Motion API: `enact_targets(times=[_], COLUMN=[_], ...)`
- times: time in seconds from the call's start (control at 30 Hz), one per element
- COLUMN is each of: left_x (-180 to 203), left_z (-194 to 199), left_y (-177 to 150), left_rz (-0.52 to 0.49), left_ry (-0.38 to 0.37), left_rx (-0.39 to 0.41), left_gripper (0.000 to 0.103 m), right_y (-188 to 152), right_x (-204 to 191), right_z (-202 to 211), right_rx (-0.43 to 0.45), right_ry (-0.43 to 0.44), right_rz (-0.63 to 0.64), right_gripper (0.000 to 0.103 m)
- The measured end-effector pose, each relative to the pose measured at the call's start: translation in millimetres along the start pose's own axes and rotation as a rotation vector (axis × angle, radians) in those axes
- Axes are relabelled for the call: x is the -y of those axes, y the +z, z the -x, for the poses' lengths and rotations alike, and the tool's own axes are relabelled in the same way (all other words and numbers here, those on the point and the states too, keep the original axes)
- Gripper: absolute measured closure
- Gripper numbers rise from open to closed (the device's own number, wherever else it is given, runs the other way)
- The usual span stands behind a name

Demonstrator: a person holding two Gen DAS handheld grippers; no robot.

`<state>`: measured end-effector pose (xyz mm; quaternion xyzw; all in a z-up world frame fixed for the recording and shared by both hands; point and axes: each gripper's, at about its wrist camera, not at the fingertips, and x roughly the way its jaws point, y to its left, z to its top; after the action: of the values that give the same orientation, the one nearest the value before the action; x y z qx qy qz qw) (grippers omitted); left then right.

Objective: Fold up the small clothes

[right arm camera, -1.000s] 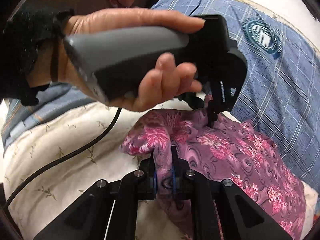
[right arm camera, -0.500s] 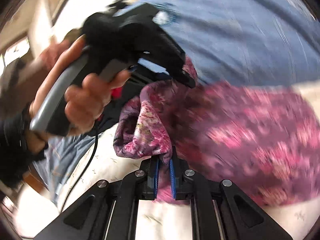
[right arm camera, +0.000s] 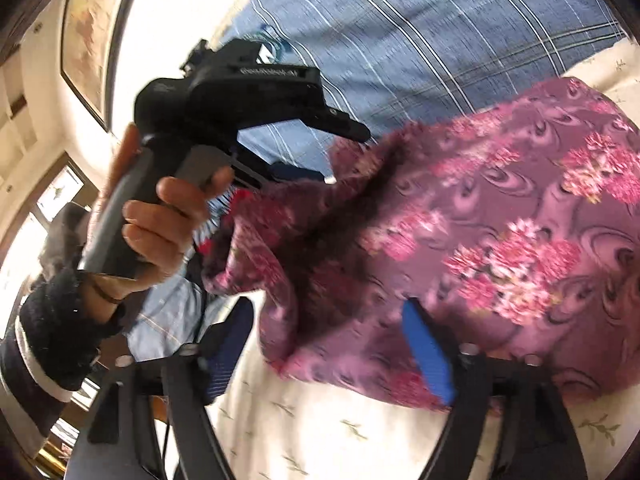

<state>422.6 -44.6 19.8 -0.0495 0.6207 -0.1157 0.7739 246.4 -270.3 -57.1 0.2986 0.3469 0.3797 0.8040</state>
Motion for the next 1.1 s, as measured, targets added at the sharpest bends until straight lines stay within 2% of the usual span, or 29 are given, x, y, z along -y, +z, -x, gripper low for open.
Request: enact_targets(times=[0.1,0.33,0.4,0.43,0.47,0.5,0.53,0.57,0.63,0.73,0.83,0.9,0.97,1.03,1.1], left_x=[0.7,10.4,13.9,14.6,14.9,15.3,16.2,17.7,20.3,35.2,65.5,86.6,114.8,133.4,146.6], left_z=[-8.9,-27.9,-34.3,-38.9,-43.5,-47.9,-50.5,-51.6,-42.3,-17.5,-0.4,-4.4,-25.7,-55.0,-88.7], left_y=[0.7,4.1,4.7,3.2,1.5,-1.6,-5.4,-8.2,-12.4,-15.3,-15.9,-16.8,-20.6,-20.6,-25.5], left_rz=[-0.012,-0.087,-0.112,-0.122,-0.128,-0.138,-0.152,-0.163,-0.139,-0.115,-0.096,-0.095,-0.120,-0.131,-0.124], left_ry=[0.046,0.147,0.191,0.221,0.245,0.280,0.328,0.344,0.306,0.245,0.126,0.043,-0.014,-0.020,0.022], left_rx=[-0.029,-0.103,-0.120,-0.131,-0.140,-0.141,-0.129,-0.122,-0.086,0.002,0.064,0.061,0.027,-0.025,-0.080], left_gripper=[0.027,0.027,0.027,0.027,0.028,0.033,0.056,0.075,0.086,0.087,0.088,0.088,0.088,0.088,0.088], right_y=[0.6,-6.2,-8.8,-9.0,-7.9,-5.7,-4.2,-2.8,1.6,12.0,20.3,20.8,16.3,10.7,5.0], right_x=[-4.7,-31.2,-35.6,-35.1,-33.5,-30.2,-27.5,-24.1,-16.2,-7.6,1.0,12.7,28.9,56.8,88.3], right_z=[-4.9,-25.6,-34.3,-38.3,-44.6,-51.0,-54.0,-54.3,-44.6,-17.5,23.4,58.0,83.4,100.3,102.6], right_rx=[-0.002,0.045,0.056,0.053,0.035,0.006,-0.009,-0.012,0.011,0.065,0.138,0.187,0.229,0.254,0.211], right_ry=[0.012,-0.046,-0.063,-0.053,-0.046,-0.033,-0.014,-0.003,0.028,0.091,0.122,0.090,0.054,-0.005,-0.080], right_rz=[0.019,0.162,0.193,0.199,0.200,0.186,0.168,0.145,0.079,-0.033,-0.102,-0.142,-0.209,-0.311,-0.404], right_gripper=[0.021,0.021,0.025,0.036,0.063,0.077,0.093,0.093,0.095,0.096,0.097,0.097,0.098,0.099,0.098])
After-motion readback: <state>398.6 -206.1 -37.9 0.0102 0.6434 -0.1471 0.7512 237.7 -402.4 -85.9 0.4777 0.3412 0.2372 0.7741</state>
